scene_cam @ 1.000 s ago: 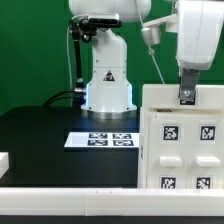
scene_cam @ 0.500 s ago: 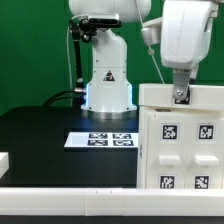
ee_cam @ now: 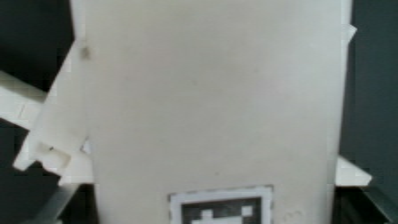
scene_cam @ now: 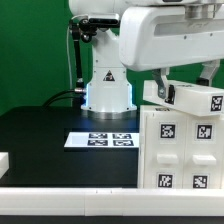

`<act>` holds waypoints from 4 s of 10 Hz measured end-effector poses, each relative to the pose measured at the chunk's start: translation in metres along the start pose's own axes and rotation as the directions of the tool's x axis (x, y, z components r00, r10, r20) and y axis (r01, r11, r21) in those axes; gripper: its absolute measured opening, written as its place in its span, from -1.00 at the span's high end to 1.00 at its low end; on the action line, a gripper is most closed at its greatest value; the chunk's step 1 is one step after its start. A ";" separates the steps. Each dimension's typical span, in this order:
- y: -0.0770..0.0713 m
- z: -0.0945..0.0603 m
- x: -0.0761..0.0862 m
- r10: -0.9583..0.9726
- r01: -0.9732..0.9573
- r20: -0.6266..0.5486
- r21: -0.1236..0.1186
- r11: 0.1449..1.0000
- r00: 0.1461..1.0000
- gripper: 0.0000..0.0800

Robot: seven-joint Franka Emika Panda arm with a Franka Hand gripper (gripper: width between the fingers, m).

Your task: Assemble cabinet

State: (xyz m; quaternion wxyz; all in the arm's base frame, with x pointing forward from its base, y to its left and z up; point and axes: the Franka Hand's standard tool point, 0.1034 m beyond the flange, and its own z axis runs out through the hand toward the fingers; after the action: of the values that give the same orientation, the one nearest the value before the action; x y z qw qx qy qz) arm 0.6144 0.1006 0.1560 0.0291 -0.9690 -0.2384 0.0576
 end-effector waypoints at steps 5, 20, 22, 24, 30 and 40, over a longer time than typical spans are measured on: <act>0.003 0.000 -0.002 0.562 -0.559 -0.034 0.071 0.826 0.827 -0.38; 0.009 -0.001 0.011 0.923 -0.891 0.167 0.248 -0.381 -0.348 -0.38; 0.008 0.000 0.012 0.857 -0.809 0.216 0.284 -0.514 -0.468 -0.38; 0.008 0.001 0.012 0.862 -0.816 0.214 0.281 -0.505 -0.460 -0.52; -0.010 -0.012 0.006 0.950 -0.944 0.205 0.183 -0.273 -0.235 -0.62; -0.012 -0.028 0.013 0.782 -0.766 -0.103 0.159 0.623 0.615 -0.62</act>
Offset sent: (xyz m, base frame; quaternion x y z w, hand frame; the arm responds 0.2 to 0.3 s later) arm -0.0117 -0.0112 0.0037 0.0243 0.0237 0.2858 0.9577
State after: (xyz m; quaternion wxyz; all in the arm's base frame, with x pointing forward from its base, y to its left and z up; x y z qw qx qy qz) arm 0.6240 0.1169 0.1836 0.0685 -0.9754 0.2094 -0.0025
